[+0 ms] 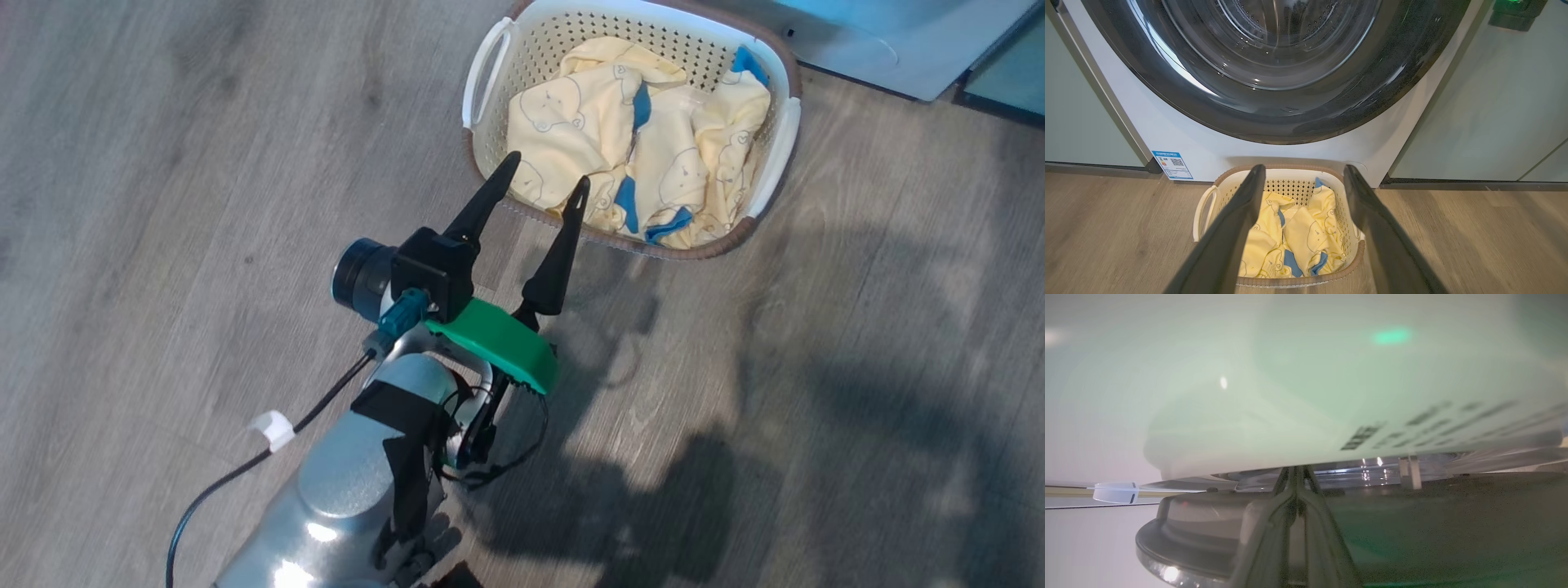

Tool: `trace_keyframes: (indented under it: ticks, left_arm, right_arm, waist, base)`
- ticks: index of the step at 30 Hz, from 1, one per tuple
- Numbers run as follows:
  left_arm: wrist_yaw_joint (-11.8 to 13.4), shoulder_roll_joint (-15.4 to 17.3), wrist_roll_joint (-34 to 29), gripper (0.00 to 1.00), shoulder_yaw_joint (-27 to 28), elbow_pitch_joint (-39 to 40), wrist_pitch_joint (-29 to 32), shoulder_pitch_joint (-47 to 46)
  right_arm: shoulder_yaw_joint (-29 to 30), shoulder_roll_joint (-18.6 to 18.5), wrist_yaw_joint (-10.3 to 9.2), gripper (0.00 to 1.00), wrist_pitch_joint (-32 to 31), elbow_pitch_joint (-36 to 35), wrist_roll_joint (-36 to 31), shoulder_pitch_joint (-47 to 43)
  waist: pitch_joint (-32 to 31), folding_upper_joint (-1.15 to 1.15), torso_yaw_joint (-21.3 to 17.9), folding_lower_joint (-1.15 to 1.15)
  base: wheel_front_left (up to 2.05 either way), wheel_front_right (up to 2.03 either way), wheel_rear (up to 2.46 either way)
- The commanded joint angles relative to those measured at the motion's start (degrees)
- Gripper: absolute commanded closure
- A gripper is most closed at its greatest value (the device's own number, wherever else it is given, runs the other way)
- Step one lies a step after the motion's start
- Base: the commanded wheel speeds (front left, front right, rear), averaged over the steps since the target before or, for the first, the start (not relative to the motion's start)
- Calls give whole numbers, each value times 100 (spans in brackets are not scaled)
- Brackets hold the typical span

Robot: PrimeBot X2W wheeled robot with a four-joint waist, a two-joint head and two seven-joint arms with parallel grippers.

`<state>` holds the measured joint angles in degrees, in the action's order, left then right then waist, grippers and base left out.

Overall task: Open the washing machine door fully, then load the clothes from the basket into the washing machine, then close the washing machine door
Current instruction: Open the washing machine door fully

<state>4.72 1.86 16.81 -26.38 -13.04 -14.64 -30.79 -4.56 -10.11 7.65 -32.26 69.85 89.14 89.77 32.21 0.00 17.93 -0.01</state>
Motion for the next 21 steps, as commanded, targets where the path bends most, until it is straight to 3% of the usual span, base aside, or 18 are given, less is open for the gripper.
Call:
trace_keyframes:
  ticks: [1, 21]
  left_arm:
    - [29, 102, 23, 0, 170, 198, -36, -107]
    - [11, 102, -152, 0, 346, 230, -36, -174]
  right_arm:
    - [-61, 240, -16, 100, -113, -184, -82, 338]
    - [-155, 434, -16, 100, -331, -956, -90, -295]
  waist:
    - [10, 0, -17, 1]
    - [1, 0, -372, 1]
  base:
    - [0, 0, 0]
    - [0, 0, 0]
